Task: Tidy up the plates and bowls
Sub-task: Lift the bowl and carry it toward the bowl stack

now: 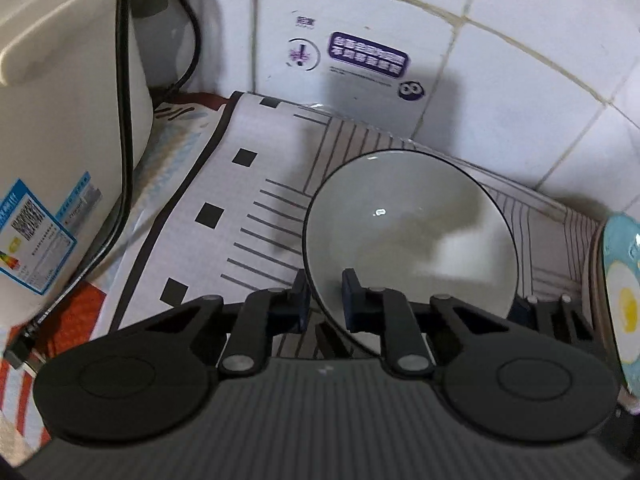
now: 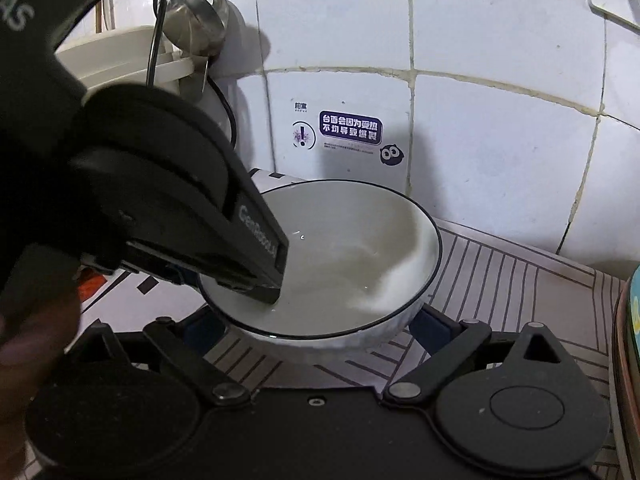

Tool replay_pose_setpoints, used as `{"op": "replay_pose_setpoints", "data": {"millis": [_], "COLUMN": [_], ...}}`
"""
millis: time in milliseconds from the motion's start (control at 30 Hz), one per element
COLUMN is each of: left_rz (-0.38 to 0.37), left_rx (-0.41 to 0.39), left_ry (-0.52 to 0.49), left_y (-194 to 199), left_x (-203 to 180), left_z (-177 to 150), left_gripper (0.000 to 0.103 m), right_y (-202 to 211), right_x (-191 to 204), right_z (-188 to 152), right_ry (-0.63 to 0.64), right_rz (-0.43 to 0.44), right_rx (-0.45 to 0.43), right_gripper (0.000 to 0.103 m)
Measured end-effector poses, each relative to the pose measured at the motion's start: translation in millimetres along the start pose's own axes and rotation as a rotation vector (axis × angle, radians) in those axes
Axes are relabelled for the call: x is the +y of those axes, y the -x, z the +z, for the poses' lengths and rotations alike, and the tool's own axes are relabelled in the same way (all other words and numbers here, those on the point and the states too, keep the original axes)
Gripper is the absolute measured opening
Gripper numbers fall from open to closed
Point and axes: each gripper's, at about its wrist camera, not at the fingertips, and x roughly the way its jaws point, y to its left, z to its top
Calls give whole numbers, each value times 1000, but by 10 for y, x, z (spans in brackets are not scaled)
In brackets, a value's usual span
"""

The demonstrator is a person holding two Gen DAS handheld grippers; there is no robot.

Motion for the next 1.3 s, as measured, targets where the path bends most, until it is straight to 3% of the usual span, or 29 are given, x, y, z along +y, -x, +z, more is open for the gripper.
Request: {"op": "replay_pose_setpoints", "data": {"millis": [367,633,900,1300], "left_rz": [5,10,-59,-169], "left_rx": [51,24,20,10], "left_ry": [-26,-84,-100,-142], "left_y": [325,847,1451,2103], "left_x": [1,-111,-361,-1033], "left_z": [-134,-261,-453,-824], "left_gripper": [15,16,16,18], "right_y": [265,699,1370,2405], "right_x": [41,153,124,-331], "right_z": [-89,-65,-62,-142], "right_ry": [-16,0,42,160], "right_rz": [31,31,20,51], "right_rx": [-20,-64,-122,-165], "right_gripper": [99,99,99,99]}}
